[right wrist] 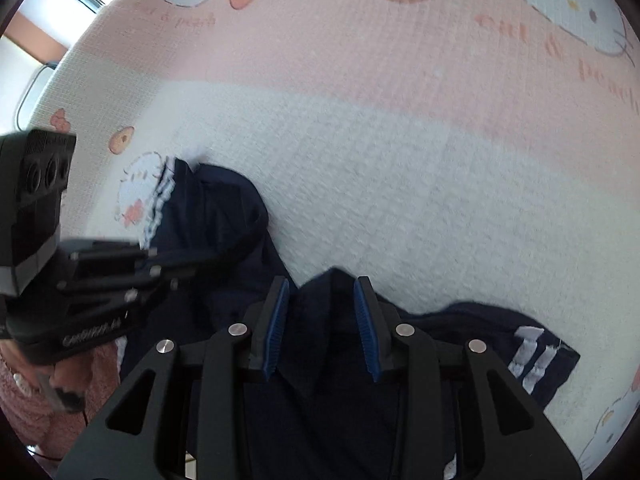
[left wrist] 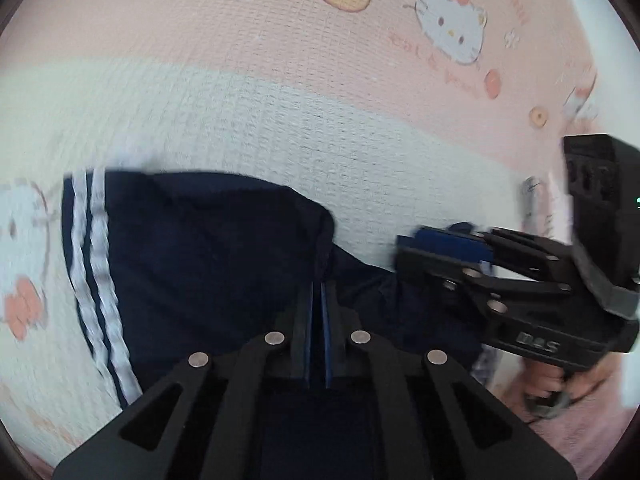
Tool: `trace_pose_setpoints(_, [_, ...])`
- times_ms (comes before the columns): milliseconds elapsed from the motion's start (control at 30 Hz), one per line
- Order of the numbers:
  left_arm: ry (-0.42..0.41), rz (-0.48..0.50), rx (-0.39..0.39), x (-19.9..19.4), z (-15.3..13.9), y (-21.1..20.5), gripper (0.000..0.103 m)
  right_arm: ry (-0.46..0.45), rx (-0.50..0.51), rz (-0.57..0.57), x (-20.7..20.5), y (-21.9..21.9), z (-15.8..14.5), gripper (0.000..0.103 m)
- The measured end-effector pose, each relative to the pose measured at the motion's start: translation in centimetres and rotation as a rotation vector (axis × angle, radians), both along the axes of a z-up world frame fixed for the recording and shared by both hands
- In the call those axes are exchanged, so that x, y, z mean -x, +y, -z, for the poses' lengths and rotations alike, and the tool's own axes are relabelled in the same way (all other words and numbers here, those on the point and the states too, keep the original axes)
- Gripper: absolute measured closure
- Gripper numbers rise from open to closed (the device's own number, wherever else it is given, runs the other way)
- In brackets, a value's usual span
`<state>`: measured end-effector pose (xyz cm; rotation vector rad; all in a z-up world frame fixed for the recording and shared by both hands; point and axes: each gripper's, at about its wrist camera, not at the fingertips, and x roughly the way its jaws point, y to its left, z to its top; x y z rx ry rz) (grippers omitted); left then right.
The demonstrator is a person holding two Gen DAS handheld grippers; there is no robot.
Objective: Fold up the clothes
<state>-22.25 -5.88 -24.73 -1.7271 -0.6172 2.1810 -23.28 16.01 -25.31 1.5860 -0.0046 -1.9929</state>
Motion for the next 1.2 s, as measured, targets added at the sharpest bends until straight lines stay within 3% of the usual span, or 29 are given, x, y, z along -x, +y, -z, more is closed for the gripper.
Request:
trace_pose_setpoints(100, [-0.055, -0.051, -0.095, -1.5, 0.6, -1.3, 0.099, 0.006, 0.041, -0.009, -0.2, -1.5, 0.1, 0.069])
trace_pose_setpoints(267, [-0.149, -0.018, -0.011, -2.7, 2.6, -0.7, 0.097, -0.047, 0.037, -0.020, -0.5, -2.9, 2.4, 0.066])
trace_pose_setpoints(400, [-0.086, -0.054, 0.032, -3.2, 0.4, -1.8, 0.094, -0.025, 0.058, -0.021, -0.2, -3.3, 2.0, 0.065])
trace_pose_setpoints(533, [0.002, -0.081, 0.046, -2.9, -1.3, -2.7, 0.094, -0.005, -0.007, -0.097, -1.3, -3.7, 1.6, 0.065])
trace_pose_setpoints(733, [0.057, -0.005, 0.029, 0.3, -1.3, 1.3, 0.094, 0.024, -0.100, -0.216, -3.4, -4.9, 2.2, 0.065])
trace_pose_setpoints(1000, [-0.058, 0.084, 0.187, 0.0, 1.8, 3.2, 0.094, -0.044, -0.059, -0.190, -2.4, -4.2, 2.7, 0.067])
trace_pose_setpoints(1200, [0.010, 0.038, 0.196, -0.2, -0.1, 2.9, 0.094, -0.008, -0.027, -0.150, -2.2, -4.4, 1.9, 0.067])
